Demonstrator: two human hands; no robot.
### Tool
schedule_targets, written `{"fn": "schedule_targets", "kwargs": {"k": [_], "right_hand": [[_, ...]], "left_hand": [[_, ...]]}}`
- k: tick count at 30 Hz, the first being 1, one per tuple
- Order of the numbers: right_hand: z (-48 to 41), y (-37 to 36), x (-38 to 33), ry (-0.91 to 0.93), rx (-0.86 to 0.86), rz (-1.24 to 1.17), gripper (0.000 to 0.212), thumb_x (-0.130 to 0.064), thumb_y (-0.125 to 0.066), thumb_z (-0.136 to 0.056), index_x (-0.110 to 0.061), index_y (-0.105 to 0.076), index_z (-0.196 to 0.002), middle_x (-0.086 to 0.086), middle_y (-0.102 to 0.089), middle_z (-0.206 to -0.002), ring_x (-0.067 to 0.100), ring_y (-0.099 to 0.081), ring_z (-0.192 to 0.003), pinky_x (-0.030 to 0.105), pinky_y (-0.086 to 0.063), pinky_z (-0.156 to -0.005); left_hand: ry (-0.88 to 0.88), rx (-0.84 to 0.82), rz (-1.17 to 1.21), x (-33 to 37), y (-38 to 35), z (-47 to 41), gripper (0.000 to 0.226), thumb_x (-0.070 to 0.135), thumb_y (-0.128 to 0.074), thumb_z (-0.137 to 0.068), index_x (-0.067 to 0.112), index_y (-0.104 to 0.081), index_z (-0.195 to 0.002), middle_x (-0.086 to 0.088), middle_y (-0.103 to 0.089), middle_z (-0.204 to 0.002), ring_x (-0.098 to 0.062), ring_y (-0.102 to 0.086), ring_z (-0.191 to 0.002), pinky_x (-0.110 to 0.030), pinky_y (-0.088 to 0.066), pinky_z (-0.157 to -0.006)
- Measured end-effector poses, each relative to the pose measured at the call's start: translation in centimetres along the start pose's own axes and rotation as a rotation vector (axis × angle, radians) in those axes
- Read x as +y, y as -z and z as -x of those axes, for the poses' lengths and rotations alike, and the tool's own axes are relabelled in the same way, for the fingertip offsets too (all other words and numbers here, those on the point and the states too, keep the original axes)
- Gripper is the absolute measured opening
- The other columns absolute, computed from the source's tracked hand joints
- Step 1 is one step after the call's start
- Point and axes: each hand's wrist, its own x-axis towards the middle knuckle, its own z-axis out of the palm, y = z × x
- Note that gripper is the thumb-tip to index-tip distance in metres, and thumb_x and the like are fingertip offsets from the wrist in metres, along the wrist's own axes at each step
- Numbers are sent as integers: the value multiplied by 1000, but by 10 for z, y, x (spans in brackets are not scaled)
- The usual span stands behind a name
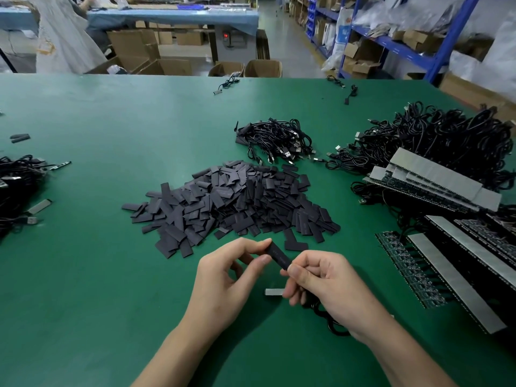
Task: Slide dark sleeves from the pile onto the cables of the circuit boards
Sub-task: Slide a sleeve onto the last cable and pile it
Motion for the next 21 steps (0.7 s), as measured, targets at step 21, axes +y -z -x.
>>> {"fn": "schedule_targets", "kwargs": {"k": [21], "right_hand": [[1,10,5,187,85,733,10,-47,-72,-87,-43,-70,-96,-27,-59,-108,1,-60,-102,17,-45,-84]], "left_hand": [[357,290,719,1,9,-11,22,17,-72,-81,11,-60,-97,-11,-70,-77,-20,-72,-71,-27,-60,-71]]}}
